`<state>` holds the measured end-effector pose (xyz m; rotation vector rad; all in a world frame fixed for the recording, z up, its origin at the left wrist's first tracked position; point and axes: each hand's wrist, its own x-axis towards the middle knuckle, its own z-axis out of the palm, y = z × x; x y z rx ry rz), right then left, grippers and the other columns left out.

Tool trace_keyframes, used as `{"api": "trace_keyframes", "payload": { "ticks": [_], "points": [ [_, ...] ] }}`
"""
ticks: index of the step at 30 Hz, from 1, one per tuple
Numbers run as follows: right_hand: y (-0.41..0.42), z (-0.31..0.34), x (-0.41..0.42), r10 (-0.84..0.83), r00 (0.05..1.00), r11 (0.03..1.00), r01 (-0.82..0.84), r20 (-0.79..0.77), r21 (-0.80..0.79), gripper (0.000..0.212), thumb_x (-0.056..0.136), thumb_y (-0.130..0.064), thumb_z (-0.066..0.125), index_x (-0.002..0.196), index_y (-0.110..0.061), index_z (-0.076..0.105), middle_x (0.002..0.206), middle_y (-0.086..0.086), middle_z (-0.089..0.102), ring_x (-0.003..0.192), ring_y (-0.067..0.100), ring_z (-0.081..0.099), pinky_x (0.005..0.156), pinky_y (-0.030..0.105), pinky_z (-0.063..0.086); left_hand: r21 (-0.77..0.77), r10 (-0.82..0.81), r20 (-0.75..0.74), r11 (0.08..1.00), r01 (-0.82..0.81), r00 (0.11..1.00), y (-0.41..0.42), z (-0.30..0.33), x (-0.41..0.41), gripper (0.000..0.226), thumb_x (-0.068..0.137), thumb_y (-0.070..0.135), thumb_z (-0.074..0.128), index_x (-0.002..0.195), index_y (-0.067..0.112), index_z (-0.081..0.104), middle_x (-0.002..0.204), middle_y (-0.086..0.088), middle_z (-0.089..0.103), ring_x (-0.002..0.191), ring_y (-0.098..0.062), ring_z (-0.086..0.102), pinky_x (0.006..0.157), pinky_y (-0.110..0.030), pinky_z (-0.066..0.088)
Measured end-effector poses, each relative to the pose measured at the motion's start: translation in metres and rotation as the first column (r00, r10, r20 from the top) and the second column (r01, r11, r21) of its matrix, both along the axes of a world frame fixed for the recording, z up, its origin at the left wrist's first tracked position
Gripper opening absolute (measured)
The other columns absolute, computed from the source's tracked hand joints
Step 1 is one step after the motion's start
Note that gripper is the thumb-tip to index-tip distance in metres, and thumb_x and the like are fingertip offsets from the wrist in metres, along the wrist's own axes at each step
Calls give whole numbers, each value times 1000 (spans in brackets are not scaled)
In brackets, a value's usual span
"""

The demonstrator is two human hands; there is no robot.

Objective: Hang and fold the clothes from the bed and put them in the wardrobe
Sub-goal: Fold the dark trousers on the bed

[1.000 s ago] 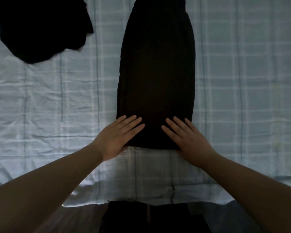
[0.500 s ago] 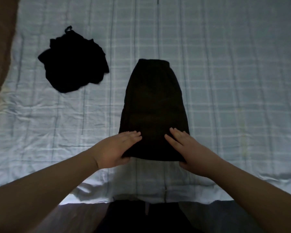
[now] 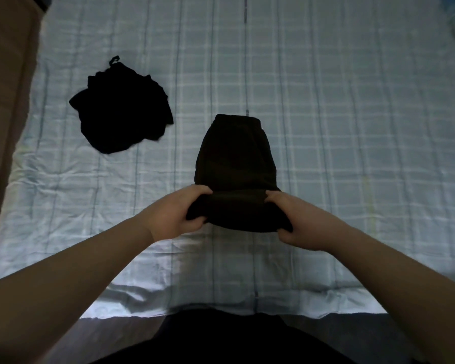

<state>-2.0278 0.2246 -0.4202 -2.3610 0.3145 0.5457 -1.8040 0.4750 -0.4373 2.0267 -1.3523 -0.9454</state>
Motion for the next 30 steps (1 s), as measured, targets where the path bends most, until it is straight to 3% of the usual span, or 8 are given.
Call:
{"api": "trace_keyframes", "payload": {
  "ticks": [6,9,12,14,19,22,27,30],
  "points": [
    [-36,4,39,-226,955,974,224,192,31,58,85,-22,72,137,-28,47,127,-14,50,109,0,53,93,14,44,-122,297,-92,944,-306,951,-40,-8,35,53,84,13,75,125,32,47,110,6,59,100,-7,61,84,-16,48],
    [-55,-7,67,-495,825,868,483,273,117,56,87,-21,73,137,-23,48,127,-13,52,110,-1,52,89,5,38,-214,498,-133,830,-515,857,-72,-13,57,51,85,15,74,125,32,47,122,8,51,107,-10,59,89,-24,51],
    [-69,-25,102,-694,653,717,662,303,216,47,92,-22,69,136,-26,50,129,-10,55,114,3,53,93,11,40,-232,661,-151,700,-676,735,-110,-25,77,48,88,24,73,126,34,46,133,11,39,116,-9,52,100,-29,48],
    [-75,-42,125,-755,592,653,715,281,248,42,96,-25,64,136,-26,51,130,-8,57,116,7,54,100,22,45,-209,695,-50,695,-688,717,-127,-37,83,46,92,29,68,132,28,46,147,-1,32,130,-17,45,111,-32,39],
    [-86,-85,165,-790,549,605,770,272,203,34,98,-28,60,131,-22,55,126,-3,60,115,13,57,105,35,46,-257,454,540,891,-375,709,-137,-60,73,52,99,31,52,147,15,42,161,-18,21,151,-35,14,122,-52,14],
    [-97,-104,181,-827,499,550,814,259,189,34,100,-28,58,133,-18,54,127,1,61,117,19,58,104,33,45,-19,204,618,969,-246,759,-138,-80,65,61,101,46,35,157,26,24,166,-8,15,154,-30,5,123,-54,10],
    [-98,-120,194,-785,553,584,811,280,37,52,102,-31,53,150,-14,38,155,14,35,142,29,36,117,38,31,136,174,597,940,-312,783,-156,-118,78,63,101,53,21,159,30,14,166,-12,9,153,-33,6,122,-54,16],
    [-78,-117,189,-382,809,747,555,446,-367,55,102,-35,44,154,-18,35,163,13,25,151,32,22,121,52,21,84,201,589,948,-307,783,-172,-130,90,58,103,47,29,157,26,24,165,-15,14,152,-34,11,121,-53,19]
  ]
}}
